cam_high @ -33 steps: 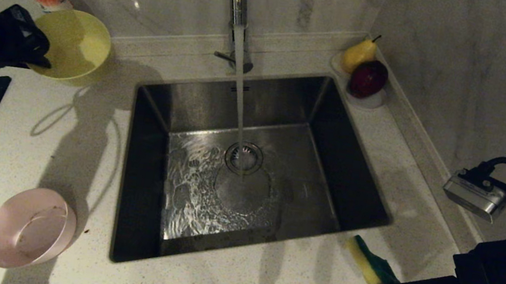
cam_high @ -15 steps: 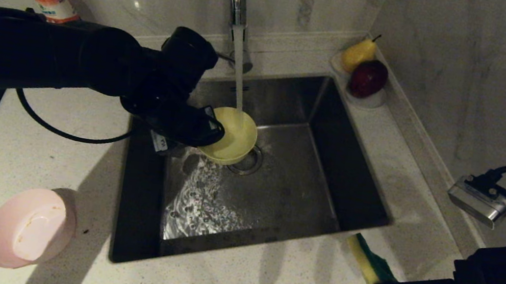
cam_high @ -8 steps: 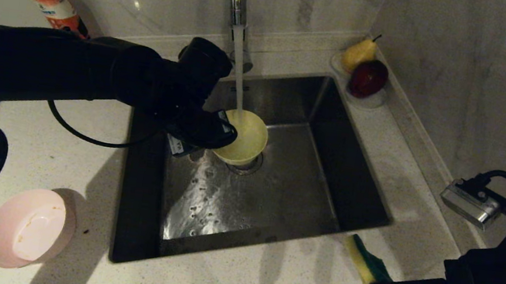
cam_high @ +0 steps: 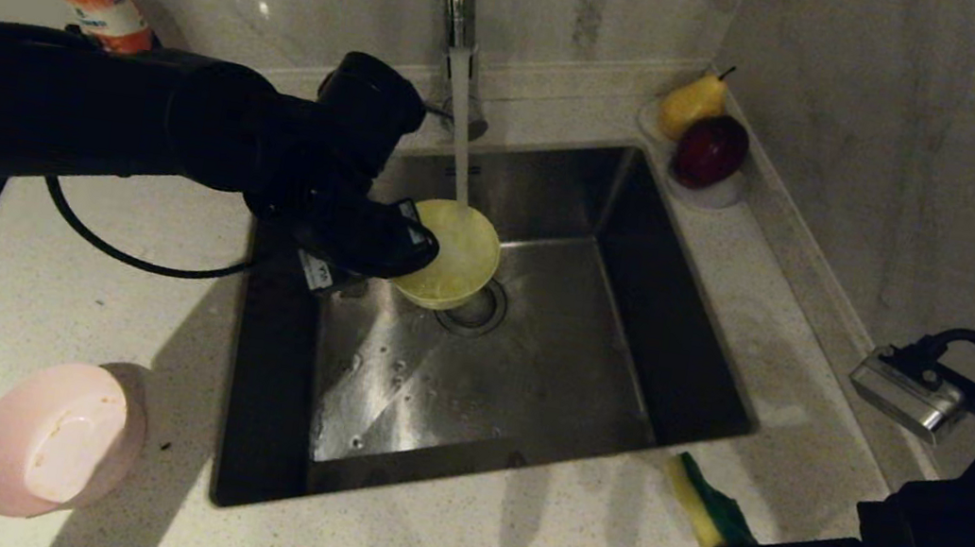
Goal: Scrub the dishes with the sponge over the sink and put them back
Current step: Wash the bowl
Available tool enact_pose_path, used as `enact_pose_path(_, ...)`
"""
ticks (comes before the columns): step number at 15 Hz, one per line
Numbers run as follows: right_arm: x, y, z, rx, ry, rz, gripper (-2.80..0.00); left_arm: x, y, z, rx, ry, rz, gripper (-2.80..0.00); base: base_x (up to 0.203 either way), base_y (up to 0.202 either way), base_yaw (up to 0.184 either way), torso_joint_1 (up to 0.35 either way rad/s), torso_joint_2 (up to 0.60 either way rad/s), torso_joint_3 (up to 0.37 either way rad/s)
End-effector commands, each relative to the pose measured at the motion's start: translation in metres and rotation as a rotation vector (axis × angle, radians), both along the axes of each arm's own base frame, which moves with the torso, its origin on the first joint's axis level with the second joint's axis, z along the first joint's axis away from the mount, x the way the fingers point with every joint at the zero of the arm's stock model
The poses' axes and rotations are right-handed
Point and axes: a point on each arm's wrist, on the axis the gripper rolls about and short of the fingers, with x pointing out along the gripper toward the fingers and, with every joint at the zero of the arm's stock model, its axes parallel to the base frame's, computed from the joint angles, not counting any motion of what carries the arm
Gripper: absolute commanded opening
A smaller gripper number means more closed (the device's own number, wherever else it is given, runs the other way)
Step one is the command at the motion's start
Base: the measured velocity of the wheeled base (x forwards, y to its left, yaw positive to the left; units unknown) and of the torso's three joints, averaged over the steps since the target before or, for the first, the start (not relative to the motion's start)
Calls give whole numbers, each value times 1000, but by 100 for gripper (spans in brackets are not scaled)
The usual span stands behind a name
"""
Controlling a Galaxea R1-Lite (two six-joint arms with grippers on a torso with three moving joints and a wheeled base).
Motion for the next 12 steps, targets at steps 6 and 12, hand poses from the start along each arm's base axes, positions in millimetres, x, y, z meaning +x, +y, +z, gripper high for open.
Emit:
enact_pose_path(6, -6, -4, 2, 6, -2, -1, -280, -41, 32, 26, 134, -114, 142, -280, 0, 0, 0, 0, 0, 0)
enact_pose_path(12, -2, -1, 1, 1, 4, 0, -280, -51, 57, 41, 510, -379, 165, -280, 0, 0, 0, 0, 0, 0)
